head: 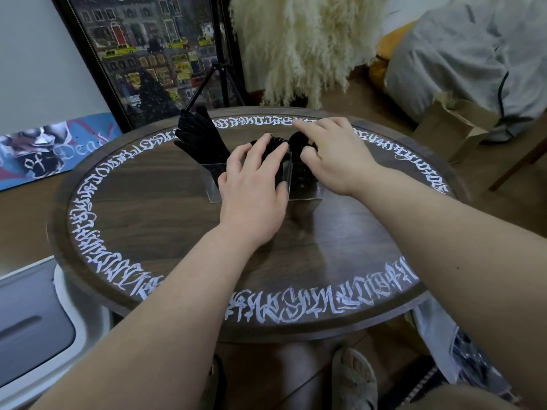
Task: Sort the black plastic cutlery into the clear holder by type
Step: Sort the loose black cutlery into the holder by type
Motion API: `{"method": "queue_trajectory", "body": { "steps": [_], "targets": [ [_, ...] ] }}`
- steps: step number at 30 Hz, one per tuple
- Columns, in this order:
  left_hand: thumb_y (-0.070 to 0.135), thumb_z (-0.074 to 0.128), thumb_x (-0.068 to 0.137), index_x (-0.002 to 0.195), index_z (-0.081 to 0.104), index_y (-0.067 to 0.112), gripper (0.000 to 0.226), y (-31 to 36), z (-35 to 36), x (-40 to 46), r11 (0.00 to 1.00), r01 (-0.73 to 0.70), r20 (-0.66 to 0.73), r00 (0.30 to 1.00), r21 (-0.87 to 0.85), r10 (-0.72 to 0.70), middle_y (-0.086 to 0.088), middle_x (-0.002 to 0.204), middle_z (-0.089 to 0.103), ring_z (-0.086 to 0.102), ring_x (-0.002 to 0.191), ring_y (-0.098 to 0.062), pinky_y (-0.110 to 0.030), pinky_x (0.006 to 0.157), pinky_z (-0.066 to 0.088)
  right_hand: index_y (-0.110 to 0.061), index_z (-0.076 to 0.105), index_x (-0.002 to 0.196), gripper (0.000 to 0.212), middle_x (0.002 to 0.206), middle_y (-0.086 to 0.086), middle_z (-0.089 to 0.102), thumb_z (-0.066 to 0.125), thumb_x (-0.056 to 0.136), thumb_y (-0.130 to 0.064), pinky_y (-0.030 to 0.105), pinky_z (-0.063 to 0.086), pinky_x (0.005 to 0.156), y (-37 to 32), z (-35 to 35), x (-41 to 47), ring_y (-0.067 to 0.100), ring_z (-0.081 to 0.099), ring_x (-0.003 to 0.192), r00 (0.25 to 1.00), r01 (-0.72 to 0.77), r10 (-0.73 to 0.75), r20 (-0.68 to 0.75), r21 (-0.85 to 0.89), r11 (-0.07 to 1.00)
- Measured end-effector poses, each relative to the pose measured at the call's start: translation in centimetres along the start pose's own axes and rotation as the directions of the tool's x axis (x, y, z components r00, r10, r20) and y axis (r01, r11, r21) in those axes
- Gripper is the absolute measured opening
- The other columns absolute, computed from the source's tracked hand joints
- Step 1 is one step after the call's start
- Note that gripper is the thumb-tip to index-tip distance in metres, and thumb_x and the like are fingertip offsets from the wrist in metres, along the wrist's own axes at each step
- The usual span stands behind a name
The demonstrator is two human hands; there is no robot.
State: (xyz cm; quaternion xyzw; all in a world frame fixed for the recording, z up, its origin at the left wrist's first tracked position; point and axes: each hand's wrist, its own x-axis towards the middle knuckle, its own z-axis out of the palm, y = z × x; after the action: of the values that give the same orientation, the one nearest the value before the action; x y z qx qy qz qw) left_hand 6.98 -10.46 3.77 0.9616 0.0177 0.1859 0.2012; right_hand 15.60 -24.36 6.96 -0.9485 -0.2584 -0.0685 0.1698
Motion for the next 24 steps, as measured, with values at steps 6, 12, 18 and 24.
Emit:
{"method": "queue_trajectory", "body": {
  "steps": [6, 12, 18, 24],
  "targets": [
    [0.034, 0.057, 0.088, 0.142, 0.042, 0.031, 0.055, 1.5, -0.3, -1.2, 0.992, -0.124, -0.057, 0.991, -0.027, 0.122, 0.006, 0.153, 0.032, 0.029, 0.132, -0.024, -0.048, 0.096, 0.033, -0.021, 0.044, 0.141, 0.047, 0.135, 0.002, 0.048, 0.049, 0.094, -0.021, 0.029, 0.03, 0.101, 0.0, -1.7, -4.1, 0.021, 0.038, 0.127, 0.985, 0.039, -0.014, -0.172, 0.141, 0.989],
    [0.038, 0.053, 0.088, 0.14, 0.045, 0.026, 0.054, 5.3, 1.4, -4.6, 0.952, -0.297, 0.068, 0.951, -0.078, 0.302, 0.001, 0.149, 0.037, 0.035, 0.126, -0.027, -0.049, 0.1, 0.037, -0.017, 0.054, 0.132, 0.043, 0.123, -0.001, 0.054, 0.057, 0.089, -0.014, 0.023, 0.039, 0.094, 3.0, -3.5, -12.6, 0.011, 0.05, 0.113, 0.946, -0.071, 0.133, -0.294, 0.213, 0.974],
    [0.042, 0.048, 0.089, 0.139, 0.047, 0.024, 0.053, 10.2, 3.4, -7.8, 0.888, -0.423, 0.278, 0.844, -0.183, 0.459, -0.002, 0.145, 0.041, 0.04, 0.127, -0.026, -0.043, 0.105, 0.038, -0.016, 0.056, 0.129, 0.042, 0.109, -0.004, 0.053, 0.06, 0.088, -0.008, 0.035, 0.049, 0.09, 7.7, -4.2, -22.9, 0.012, 0.055, 0.095, 0.876, -0.333, 0.401, -0.269, 0.266, 0.905],
    [0.032, 0.055, 0.093, 0.145, 0.036, 0.023, 0.056, 18.9, 6.7, -7.9, 0.827, -0.493, 0.449, 0.695, -0.272, 0.562, 0.001, 0.145, 0.037, 0.041, 0.129, -0.02, -0.033, 0.101, 0.037, -0.016, 0.058, 0.127, 0.039, 0.112, -0.004, 0.053, 0.06, 0.089, -0.01, 0.037, 0.05, 0.092, 11.1, -2.9, -30.8, 0.013, 0.056, 0.102, 0.777, -0.551, 0.606, -0.169, 0.283, 0.785]
  ]
}}
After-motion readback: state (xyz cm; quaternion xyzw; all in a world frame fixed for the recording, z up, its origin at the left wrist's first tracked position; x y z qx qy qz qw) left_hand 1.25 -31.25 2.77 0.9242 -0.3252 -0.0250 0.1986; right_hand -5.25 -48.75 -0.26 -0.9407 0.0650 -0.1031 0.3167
